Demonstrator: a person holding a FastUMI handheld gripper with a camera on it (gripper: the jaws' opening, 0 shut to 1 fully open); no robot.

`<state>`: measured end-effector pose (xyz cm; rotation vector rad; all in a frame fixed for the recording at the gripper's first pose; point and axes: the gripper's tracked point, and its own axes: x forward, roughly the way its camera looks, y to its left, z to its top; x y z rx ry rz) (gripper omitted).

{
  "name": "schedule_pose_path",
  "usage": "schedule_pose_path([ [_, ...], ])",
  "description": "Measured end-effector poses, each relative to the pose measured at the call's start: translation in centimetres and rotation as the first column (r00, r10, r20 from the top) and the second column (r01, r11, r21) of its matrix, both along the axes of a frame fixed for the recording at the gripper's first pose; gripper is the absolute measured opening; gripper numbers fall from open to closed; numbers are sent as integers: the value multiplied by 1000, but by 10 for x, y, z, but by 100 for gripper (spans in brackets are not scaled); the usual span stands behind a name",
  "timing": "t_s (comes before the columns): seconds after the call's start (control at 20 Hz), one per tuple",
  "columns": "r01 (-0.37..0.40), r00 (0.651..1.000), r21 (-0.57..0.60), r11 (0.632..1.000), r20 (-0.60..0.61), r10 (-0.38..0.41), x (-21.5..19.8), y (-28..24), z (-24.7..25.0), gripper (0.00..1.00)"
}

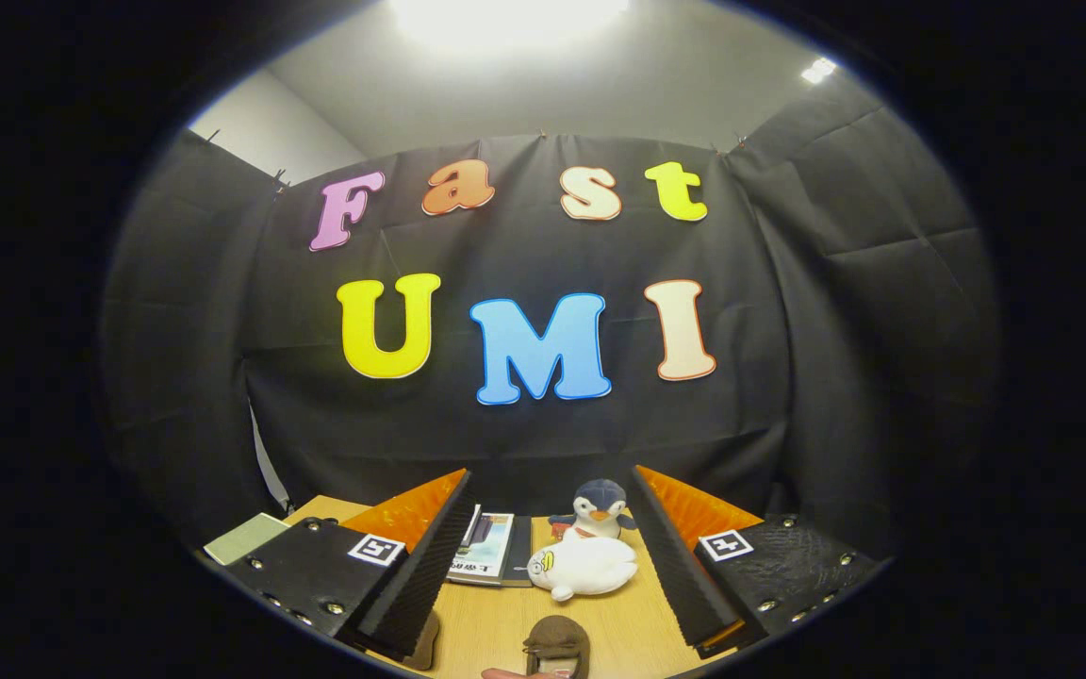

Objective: Open the storage box then place both shoes into the box .Put the left shoe in first, then the right shoe, with the right side of both shoes facing outward in a uniform manner.

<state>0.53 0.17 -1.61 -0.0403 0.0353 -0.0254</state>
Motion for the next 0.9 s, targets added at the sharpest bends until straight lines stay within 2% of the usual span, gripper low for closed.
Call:
schedule_pose_path([
  [0.2,-35,999,23,999,-23,35,7,13,-13,98],
  [0.45,-136,985,91,987,-91,144,12,52,-45,98],
  [0.65,-199,962,133,971,-163,220,13,82,-78,98],
  [0.9,-265,916,225,938,-246,318,16,121,-116,98],
])
